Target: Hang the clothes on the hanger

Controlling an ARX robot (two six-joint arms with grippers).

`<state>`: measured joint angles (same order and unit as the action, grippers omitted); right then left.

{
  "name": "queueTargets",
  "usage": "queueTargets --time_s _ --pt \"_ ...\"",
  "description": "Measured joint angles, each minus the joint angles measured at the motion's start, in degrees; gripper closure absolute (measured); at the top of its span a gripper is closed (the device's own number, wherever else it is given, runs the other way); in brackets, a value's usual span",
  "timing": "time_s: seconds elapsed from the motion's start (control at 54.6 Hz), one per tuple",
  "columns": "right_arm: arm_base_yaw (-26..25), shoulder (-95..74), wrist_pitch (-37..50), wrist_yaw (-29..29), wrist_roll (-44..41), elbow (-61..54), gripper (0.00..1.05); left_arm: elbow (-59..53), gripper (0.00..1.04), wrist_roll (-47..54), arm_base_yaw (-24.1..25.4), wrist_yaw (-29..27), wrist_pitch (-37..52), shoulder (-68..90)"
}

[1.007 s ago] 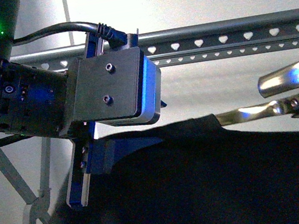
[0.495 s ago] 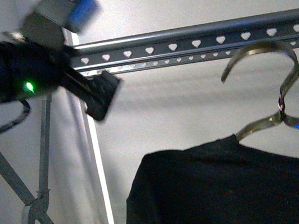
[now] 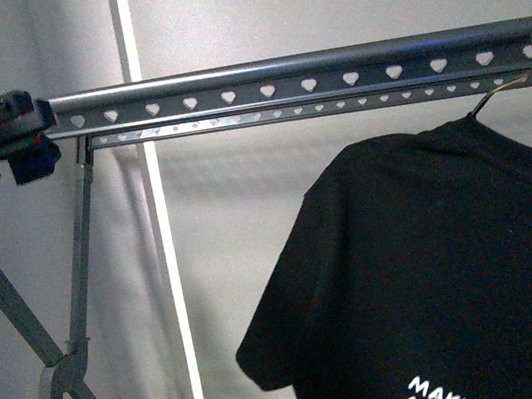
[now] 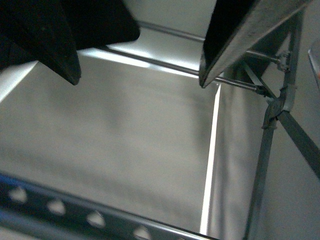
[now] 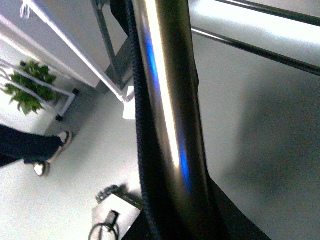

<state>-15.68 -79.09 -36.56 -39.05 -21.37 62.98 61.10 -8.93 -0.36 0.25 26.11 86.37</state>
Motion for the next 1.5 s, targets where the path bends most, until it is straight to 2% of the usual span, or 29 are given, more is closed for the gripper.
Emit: queueTargets --time_s 0.11,0.275,0.33,0.769,0.916,1.044,1.209,1.355,1.447,1.502 --pt "-0.1 -3.5 2.4 1.1 10.2 5.6 0.96 -13.0 0.60 6.3 -0.3 0.0 6.6 -7.4" --pt "1.3 -10.5 3.2 5.1 23.1 17.5 0.96 -28.5 0.96 8.0 0.4 -0.4 12.8 -14.5" --pt "1.9 -12.4 2.9 6.1 25.0 20.7 0.96 -31.5 1.02 8.1 0.3 -0.3 13.9 -16.2" --pt "3.1 -27.0 -1.7 16.4 36.8 40.0 0.96 -46.2 1.01 8.6 0.3 -0.3 17.0 -27.7" --pt "3.2 -29.2 -0.9 19.2 38.6 41.1 0.96 -50.4 1.01 8.6 0.3 -0.2 16.5 -32.8" --pt "3.2 -28.7 3.0 19.7 38.3 37.5 0.96 -53.0 1.01 8.6 0.3 -0.3 15.1 -36.7" --pt "3.5 -25.6 9.4 18.1 36.5 28.5 0.72 -55.0 1.01 8.6 0.3 -0.3 12.9 -40.9" --pt "3.5 -19.0 17.9 16.2 34.6 16.3 0.44 -57.0 1.01 8.6 0.3 -0.3 9.5 -46.3" --pt "3.5 -14.9 23.5 18.9 32.6 9.9 0.31 -57.6 1.01 8.7 0.3 -0.3 7.9 -48.6" --pt "3.2 -10.0 31.6 23.0 29.6 2.5 0.19 -58.3 1.01 8.7 0.3 -0.3 6.3 -50.8"
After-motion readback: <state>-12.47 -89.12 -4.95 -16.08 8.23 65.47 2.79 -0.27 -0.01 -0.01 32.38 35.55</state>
